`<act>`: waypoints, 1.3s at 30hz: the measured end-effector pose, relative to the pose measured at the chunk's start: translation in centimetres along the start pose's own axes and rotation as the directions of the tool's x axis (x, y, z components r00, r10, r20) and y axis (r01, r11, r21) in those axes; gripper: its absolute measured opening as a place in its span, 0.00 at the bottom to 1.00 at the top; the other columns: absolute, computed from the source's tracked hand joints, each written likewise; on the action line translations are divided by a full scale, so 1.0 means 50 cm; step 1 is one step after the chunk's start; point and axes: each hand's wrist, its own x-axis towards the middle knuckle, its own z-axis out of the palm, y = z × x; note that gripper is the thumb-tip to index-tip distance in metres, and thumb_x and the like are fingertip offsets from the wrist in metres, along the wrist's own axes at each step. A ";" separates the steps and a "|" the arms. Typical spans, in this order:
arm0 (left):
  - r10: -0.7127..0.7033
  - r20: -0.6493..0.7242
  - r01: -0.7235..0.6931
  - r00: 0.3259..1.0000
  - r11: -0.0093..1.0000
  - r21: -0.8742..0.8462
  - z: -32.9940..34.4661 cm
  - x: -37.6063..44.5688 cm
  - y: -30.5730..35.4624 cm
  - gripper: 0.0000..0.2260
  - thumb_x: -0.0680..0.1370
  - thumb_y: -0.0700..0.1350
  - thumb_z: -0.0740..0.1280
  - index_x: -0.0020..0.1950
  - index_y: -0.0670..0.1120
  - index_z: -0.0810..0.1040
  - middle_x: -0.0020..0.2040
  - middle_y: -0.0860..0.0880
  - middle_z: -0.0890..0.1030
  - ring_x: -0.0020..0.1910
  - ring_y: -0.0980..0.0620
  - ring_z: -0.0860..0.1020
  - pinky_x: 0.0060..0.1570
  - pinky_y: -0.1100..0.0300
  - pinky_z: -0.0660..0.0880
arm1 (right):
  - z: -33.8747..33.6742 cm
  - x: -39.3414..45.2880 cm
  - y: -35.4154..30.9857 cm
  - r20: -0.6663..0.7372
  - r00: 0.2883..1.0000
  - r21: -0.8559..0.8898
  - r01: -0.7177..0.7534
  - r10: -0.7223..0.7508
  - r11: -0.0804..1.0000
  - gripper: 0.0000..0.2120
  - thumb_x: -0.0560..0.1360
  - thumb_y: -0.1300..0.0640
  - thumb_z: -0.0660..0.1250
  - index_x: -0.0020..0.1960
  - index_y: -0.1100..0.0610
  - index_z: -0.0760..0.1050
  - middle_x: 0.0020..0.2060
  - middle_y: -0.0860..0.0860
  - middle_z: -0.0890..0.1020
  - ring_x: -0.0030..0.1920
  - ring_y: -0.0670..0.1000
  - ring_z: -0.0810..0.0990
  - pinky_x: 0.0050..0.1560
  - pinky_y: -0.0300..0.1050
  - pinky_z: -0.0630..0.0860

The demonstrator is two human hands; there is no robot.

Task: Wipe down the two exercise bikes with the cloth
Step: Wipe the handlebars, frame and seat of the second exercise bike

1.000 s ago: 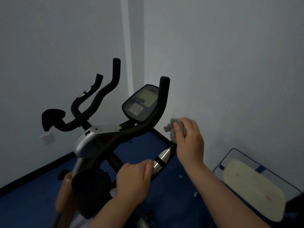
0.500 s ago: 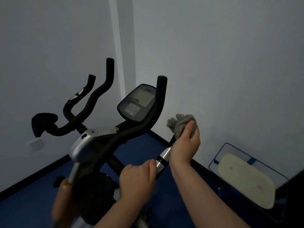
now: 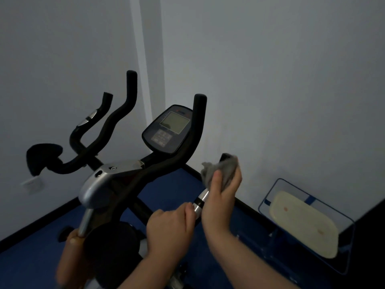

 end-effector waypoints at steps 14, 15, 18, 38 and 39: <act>-0.045 0.013 0.045 0.999 0.999 0.002 0.009 -0.003 0.000 0.13 0.71 0.41 0.54 0.31 0.46 0.74 0.18 0.50 0.67 0.14 0.49 0.63 0.25 0.62 0.55 | -0.006 0.047 -0.001 0.032 0.993 -0.130 0.113 -0.110 0.985 0.26 0.81 0.50 0.60 0.77 0.46 0.56 0.71 0.47 0.68 0.63 0.40 0.71 0.48 0.20 0.68; -0.038 0.018 0.038 0.999 0.999 0.003 0.005 -0.003 0.002 0.13 0.71 0.41 0.53 0.31 0.46 0.75 0.18 0.50 0.68 0.13 0.49 0.63 0.25 0.62 0.55 | -0.005 0.064 -0.007 0.035 0.988 -0.168 0.155 -0.151 0.974 0.26 0.81 0.49 0.59 0.77 0.47 0.56 0.70 0.44 0.67 0.62 0.35 0.69 0.49 0.18 0.66; -0.057 0.028 0.058 0.998 0.998 -0.013 -0.006 0.002 0.006 0.13 0.71 0.42 0.54 0.30 0.46 0.74 0.18 0.51 0.66 0.13 0.49 0.62 0.25 0.64 0.50 | -0.005 0.075 -0.010 0.032 0.925 -0.318 0.369 -0.379 0.873 0.21 0.82 0.51 0.58 0.74 0.50 0.63 0.65 0.38 0.68 0.59 0.28 0.67 0.53 0.22 0.67; -0.119 0.072 0.116 0.990 0.992 0.047 -0.025 0.006 0.019 0.16 0.50 0.35 0.81 0.29 0.45 0.76 0.16 0.48 0.67 0.12 0.49 0.63 0.29 0.66 0.46 | -0.044 0.152 -0.053 0.443 0.681 -0.533 0.723 -0.583 0.440 0.13 0.80 0.51 0.58 0.46 0.55 0.79 0.42 0.49 0.81 0.43 0.50 0.77 0.42 0.46 0.75; -0.124 0.067 0.121 0.990 0.991 0.050 -0.024 0.007 0.019 0.16 0.51 0.36 0.81 0.28 0.45 0.76 0.16 0.47 0.67 0.12 0.49 0.63 0.28 0.66 0.47 | -0.049 0.176 -0.060 0.536 0.651 -0.512 0.757 -0.537 0.406 0.15 0.79 0.50 0.58 0.45 0.55 0.80 0.40 0.49 0.82 0.42 0.50 0.77 0.41 0.48 0.76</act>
